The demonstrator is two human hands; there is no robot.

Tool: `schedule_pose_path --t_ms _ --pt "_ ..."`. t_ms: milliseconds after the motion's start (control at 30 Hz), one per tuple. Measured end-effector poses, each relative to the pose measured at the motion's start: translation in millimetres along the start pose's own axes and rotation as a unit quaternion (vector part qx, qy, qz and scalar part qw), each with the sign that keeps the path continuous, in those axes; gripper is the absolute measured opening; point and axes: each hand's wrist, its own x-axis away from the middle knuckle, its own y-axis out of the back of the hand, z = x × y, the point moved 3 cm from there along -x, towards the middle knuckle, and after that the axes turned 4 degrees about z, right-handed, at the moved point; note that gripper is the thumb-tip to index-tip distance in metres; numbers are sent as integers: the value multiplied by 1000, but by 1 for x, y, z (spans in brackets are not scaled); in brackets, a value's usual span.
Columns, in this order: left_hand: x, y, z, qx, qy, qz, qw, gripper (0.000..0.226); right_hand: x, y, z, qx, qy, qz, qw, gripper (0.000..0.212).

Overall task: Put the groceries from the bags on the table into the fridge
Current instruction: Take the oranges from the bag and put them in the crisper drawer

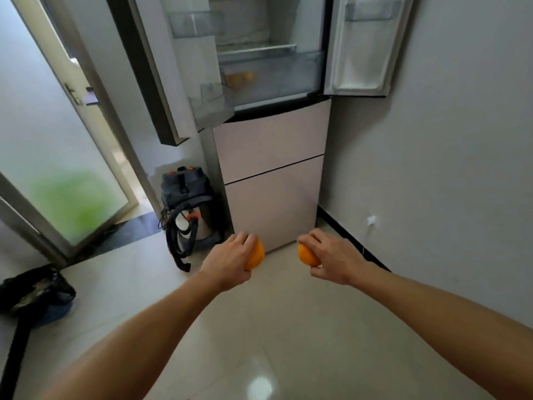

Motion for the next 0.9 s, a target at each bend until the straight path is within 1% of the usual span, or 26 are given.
schedule_pose_path --t_ms 67,200,367,500,667,767,900 --pt "-54 7 -1 3 -8 2 1000 72 -30 9 -43 -6 -19 -7 1000 67" --pt "-147 34 10 -1 -14 -12 1000 74 -100 41 -114 2 -24 -23 999 65" --pt "-232 70 43 11 -3 -47 999 73 -185 82 -163 -4 -13 -54 998 67" --pt "-311 94 90 23 3 -84 996 75 -263 104 -195 -21 -4 -89 996 69" --pt "-415 168 145 51 -4 -194 980 76 -361 156 -237 -22 -31 -152 988 72" --pt "-470 222 171 86 2 -262 961 72 -406 197 -261 -30 -46 -192 980 74" --pt "-534 277 191 166 41 -332 928 70 -454 254 -294 -44 -43 -262 963 73"
